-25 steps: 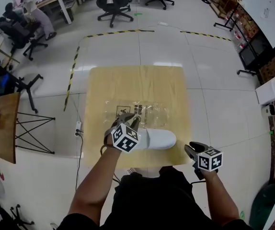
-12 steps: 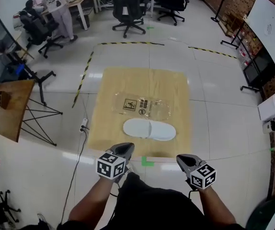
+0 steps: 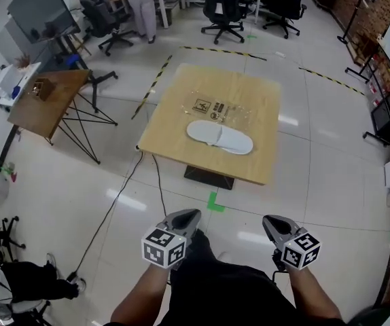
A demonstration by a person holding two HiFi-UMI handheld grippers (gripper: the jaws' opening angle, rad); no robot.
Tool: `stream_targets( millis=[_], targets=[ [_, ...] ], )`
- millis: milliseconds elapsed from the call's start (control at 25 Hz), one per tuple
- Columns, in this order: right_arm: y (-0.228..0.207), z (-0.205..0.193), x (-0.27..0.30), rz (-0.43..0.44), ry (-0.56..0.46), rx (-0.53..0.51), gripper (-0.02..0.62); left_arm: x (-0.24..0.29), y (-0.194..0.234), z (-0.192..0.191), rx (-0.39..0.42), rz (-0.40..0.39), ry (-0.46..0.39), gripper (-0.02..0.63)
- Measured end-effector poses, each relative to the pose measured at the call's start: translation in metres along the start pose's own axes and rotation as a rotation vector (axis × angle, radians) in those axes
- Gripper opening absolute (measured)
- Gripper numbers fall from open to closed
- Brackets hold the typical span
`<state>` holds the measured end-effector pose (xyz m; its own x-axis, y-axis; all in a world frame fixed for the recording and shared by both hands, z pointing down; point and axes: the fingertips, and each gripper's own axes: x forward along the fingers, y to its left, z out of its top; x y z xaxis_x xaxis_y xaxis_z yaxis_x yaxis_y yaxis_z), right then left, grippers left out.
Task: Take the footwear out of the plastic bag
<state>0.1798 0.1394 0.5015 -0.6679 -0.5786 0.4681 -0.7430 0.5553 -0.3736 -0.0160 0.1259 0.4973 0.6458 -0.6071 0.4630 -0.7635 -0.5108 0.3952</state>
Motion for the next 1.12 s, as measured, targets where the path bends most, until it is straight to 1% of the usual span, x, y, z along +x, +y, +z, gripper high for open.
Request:
stream_targets(
  millis=[120, 240, 320, 440, 600, 680, 760, 1000, 1120],
  targets=[
    [0.009, -0.010, -0.020, 0.012, -0.014, 0.013, 0.002, -0.025, -0.022, -0.025, 0.014, 0.024, 0.014, 0.008],
    [0.018, -0.012, -0.026, 0.033, -0.037, 0.034, 0.002, -0.043, -0.032, -0.040, 0.020, 0.047, 0.026, 0.008],
    [0.026, -0.011, -0.030, 0.045, -0.047, 0.027, 0.000, -0.050, -0.037, -0.048, 0.020, 0.056, 0.037, 0.008],
    [0.039, -0.007, -0.034, 0.061, -0.064, 0.011, 0.000, -0.056, -0.043, -0.053, 0.029, 0.058, 0.050, 0.007],
    [0.056, -0.007, -0.035, 0.062, -0.072, -0.002, 0.002, -0.063, -0.043, -0.043, 0.105, 0.046, 0.052, 0.008],
    [0.065, -0.009, -0.034, 0.051, -0.075, -0.001, 0.000, -0.071, -0.036, -0.036, 0.138, 0.050, 0.052, 0.008],
    [0.074, -0.011, -0.030, 0.032, -0.075, 0.009, 0.000, -0.081, -0.028, -0.029, 0.150, 0.044, 0.051, 0.008],
    [0.116, -0.016, -0.012, -0.035, -0.079, 0.037, 0.000, -0.118, -0.002, -0.016, 0.126, 0.004, 0.030, 0.008],
    [0.135, -0.022, -0.004, -0.084, -0.087, 0.052, 0.000, -0.126, 0.009, -0.016, 0.122, -0.035, 0.020, 0.008]
  ],
)
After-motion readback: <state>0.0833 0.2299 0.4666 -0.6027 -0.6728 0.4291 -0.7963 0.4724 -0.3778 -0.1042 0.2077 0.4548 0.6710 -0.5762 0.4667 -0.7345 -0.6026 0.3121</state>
